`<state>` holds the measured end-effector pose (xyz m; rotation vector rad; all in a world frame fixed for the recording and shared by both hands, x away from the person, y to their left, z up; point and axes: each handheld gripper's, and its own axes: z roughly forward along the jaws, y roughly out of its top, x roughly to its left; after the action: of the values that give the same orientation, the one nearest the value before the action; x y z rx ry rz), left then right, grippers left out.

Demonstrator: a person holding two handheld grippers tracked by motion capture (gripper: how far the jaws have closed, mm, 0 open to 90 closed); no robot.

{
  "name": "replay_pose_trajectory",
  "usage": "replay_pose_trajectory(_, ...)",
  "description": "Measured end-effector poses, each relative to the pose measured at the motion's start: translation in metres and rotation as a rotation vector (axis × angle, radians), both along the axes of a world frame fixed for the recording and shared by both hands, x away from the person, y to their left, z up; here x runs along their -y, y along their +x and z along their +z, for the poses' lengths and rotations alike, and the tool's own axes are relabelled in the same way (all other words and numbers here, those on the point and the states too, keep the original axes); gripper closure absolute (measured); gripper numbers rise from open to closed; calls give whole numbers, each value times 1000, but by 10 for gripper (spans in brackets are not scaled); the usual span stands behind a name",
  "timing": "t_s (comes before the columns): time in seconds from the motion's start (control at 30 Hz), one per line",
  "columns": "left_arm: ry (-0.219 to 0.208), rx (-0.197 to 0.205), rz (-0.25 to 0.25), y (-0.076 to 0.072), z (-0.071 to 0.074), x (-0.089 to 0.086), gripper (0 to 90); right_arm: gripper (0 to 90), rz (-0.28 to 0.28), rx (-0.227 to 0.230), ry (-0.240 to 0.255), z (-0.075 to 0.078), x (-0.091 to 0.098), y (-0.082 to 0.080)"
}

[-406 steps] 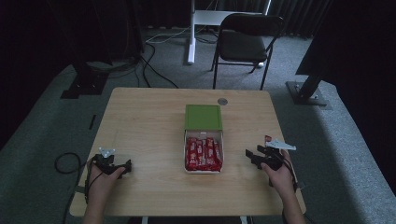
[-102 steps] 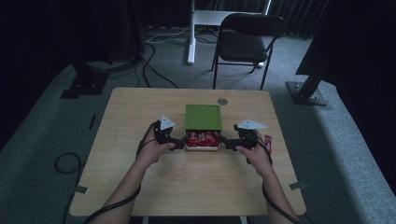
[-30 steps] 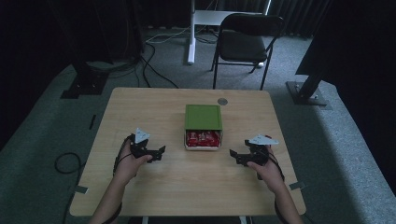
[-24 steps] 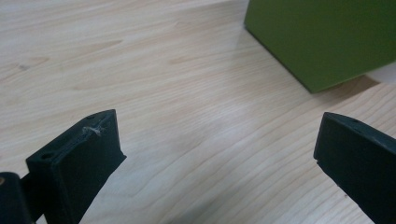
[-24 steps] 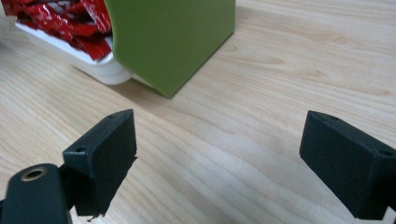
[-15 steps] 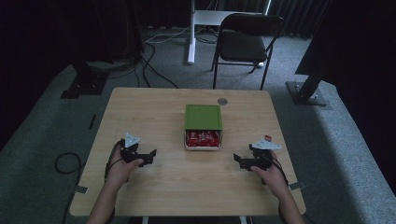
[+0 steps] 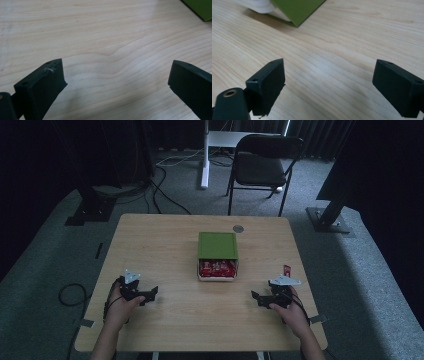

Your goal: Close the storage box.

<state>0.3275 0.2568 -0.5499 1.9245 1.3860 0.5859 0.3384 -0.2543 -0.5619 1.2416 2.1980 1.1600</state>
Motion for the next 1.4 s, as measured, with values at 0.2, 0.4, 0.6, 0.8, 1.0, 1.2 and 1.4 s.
replay_pose_trajectory(0.2,6,-19,40,-6,-5,-11,15,107,-10,-11,-17,-3,0,-2)
replay_pose_trajectory(0.4,42,-44,97,-10,-10,-20,15,108,-25,-29,-55,-7,0,-6)
replay_pose_trajectory(0.6,40,-65,145,-13,-13,-26,15,108,-41,-43,-82,-8,1,-8)
replay_pose_trajectory(0.8,43,-72,182,-17,-13,-31,26,108,-46,-50,-123,-9,-2,-8)
replay_pose_trajectory(1.0,58,-50,247,-21,-14,-37,67,107,-48,-50,-122,-9,-2,-8)
replay_pose_trajectory(1.2,59,-54,275,-21,-15,-37,57,108,-49,-50,-120,-9,-2,-8)
replay_pose_trajectory(1.4,59,-65,294,-20,-15,-38,6,108,-49,-50,-120,-9,-2,-8)
